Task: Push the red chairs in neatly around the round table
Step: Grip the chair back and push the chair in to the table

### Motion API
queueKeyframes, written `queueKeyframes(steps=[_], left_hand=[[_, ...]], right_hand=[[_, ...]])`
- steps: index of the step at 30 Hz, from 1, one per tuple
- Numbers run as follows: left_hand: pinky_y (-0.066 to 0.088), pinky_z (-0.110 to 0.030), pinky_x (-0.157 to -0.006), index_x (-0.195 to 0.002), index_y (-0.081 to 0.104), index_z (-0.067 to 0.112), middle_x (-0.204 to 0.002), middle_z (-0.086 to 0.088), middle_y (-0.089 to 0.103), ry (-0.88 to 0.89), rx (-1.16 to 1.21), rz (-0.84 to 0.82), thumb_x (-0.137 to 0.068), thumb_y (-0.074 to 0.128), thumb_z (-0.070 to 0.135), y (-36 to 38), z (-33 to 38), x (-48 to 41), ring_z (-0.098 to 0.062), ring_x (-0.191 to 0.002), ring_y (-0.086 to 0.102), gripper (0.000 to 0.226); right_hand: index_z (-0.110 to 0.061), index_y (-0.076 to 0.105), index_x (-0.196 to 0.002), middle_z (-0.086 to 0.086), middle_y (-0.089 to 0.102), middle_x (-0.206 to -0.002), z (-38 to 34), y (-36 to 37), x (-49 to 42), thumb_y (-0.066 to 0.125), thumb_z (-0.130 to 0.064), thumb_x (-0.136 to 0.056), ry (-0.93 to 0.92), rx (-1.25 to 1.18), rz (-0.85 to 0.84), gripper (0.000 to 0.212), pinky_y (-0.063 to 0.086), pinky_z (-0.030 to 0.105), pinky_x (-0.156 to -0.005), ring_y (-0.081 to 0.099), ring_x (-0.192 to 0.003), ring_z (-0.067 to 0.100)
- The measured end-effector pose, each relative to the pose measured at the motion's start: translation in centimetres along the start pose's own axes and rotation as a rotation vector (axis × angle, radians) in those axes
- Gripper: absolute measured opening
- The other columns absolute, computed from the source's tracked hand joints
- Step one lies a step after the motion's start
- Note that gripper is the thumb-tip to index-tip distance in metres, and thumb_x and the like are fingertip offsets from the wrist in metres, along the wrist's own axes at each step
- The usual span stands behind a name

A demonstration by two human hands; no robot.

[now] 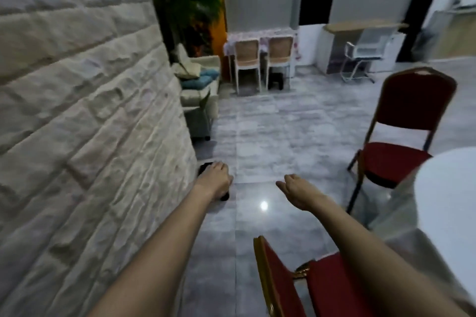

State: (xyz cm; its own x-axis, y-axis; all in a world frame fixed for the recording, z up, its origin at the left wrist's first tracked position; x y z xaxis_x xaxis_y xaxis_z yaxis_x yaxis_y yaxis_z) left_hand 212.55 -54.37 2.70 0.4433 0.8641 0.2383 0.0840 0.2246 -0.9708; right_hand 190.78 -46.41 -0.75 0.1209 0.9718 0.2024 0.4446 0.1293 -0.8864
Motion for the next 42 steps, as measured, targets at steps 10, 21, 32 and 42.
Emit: queueKeyframes(steps=[10,21,32,42], left_hand=[[0.021,-0.039,-0.120,-0.144,0.032,-0.004,-0.157,-0.020,0.027,0.486,-0.036,-0.180,-0.105,0.027,0.030,0.4,10.9,-16.1,-0.030,-0.147,0.021,0.052],[0.032,-0.039,-0.109,-0.131,0.045,-0.003,-0.137,-0.022,0.045,1.162,-0.213,-0.457,-0.105,0.026,0.031,7.6,20.1,-13.7,-0.033,-0.132,0.039,0.046],[0.030,-0.032,-0.114,-0.142,0.044,0.010,-0.150,-0.007,0.045,1.360,-0.131,-0.898,-0.102,0.033,0.044,12.6,17.0,-3.6,-0.023,-0.137,0.043,0.053],[0.041,-0.035,-0.109,-0.130,0.055,0.036,-0.131,0.012,0.059,1.408,-0.072,-1.082,-0.074,0.044,0.083,14.7,11.3,-1.9,-0.008,-0.118,0.056,0.074]], right_hand=[[-0.002,0.046,-0.131,0.024,0.049,-0.131,10.2,-2.3,1.2,0.027,-0.027,-0.104,0.497,-0.157,0.092,0.041,0.037,0.044,-0.100,0.046,-0.120,0.036],[-0.004,0.045,-0.132,0.017,0.046,-0.139,6.7,7.3,17.7,0.029,-0.039,-0.103,1.164,-0.386,0.105,0.048,0.034,0.036,-0.104,0.044,-0.129,0.030],[-0.029,0.056,-0.087,-0.007,0.056,-0.095,-6.3,15.4,24.3,0.033,-0.045,-0.101,1.423,-0.646,0.256,0.031,0.036,0.024,-0.078,0.052,-0.094,0.015],[-0.030,0.055,-0.108,-0.006,0.058,-0.106,-8.9,17.4,27.9,0.060,-0.079,-0.064,1.334,-0.424,0.226,0.066,0.052,0.032,-0.086,0.056,-0.093,0.010]])
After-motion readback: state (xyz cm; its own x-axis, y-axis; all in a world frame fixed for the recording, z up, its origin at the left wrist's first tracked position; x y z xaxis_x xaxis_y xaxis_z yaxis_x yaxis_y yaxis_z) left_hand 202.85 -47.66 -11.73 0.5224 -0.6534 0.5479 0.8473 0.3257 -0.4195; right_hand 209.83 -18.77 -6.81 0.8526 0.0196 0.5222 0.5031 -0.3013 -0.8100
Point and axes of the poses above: each hand's wrist, its own x-axis away from the middle knuckle, its own y-axis out of the palm, z = x × y, the point moved 1 cm from there along -x, towards the middle knuckle
